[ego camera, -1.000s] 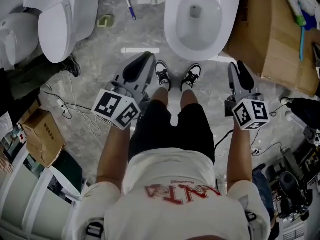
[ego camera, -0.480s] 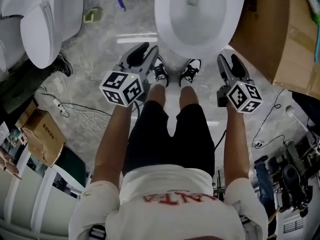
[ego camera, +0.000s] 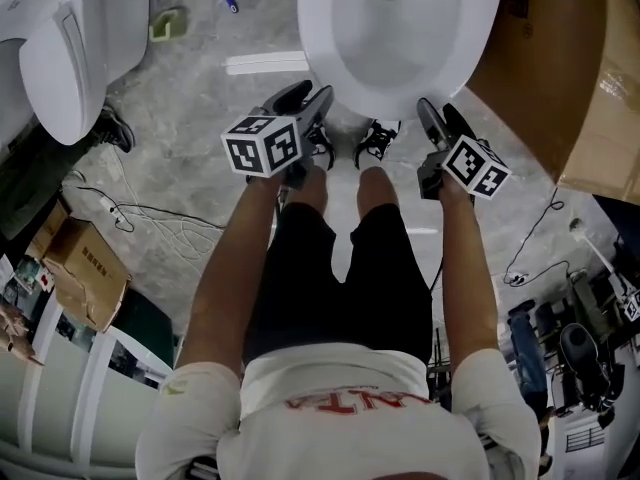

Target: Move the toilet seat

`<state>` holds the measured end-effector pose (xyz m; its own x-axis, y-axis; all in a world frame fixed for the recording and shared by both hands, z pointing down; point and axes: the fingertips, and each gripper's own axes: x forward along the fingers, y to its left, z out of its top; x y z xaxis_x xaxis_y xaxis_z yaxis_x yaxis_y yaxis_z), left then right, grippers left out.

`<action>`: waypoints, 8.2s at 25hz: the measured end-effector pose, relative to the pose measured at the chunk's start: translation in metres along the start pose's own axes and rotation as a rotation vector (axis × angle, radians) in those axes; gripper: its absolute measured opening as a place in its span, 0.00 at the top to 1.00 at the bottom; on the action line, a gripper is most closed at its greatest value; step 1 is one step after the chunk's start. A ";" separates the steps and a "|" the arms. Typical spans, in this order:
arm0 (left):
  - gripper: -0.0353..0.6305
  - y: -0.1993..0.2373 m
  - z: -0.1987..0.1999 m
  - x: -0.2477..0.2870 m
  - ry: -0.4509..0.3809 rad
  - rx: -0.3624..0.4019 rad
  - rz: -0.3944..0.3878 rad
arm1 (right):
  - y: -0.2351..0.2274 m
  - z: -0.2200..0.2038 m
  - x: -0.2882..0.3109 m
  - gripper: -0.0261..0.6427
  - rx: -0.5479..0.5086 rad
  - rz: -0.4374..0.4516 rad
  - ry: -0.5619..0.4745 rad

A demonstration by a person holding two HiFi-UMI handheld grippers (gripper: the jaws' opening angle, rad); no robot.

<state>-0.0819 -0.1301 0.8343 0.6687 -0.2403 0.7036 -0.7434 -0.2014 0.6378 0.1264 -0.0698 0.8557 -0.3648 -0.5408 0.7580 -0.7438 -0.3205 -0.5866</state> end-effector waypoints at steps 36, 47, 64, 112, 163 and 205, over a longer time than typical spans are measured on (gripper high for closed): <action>0.68 -0.043 -0.007 -0.018 0.010 -0.177 -0.153 | 0.043 0.025 -0.045 0.51 0.133 0.150 -0.118; 0.68 -0.090 0.038 -0.060 -0.115 -0.195 -0.233 | 0.099 0.043 -0.078 0.62 0.170 0.342 -0.097; 0.68 -0.167 0.138 -0.118 -0.307 -0.181 -0.423 | 0.176 0.149 -0.136 0.61 0.215 0.513 -0.226; 0.70 -0.252 0.366 -0.118 -0.432 -0.275 -0.409 | 0.261 0.379 -0.139 0.56 0.311 0.657 -0.043; 0.73 -0.264 0.469 -0.081 -0.494 -0.105 -0.272 | 0.292 0.488 -0.112 0.66 0.225 0.704 -0.268; 0.92 -0.395 0.356 -0.415 -0.936 0.561 0.008 | 0.488 0.363 -0.410 0.96 -0.914 0.554 -0.722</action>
<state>-0.0697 -0.2890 0.1788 0.5666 -0.8231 0.0389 -0.8061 -0.5438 0.2334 0.1168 -0.2866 0.1550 -0.5754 -0.8177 -0.0154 -0.8076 0.5711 -0.1471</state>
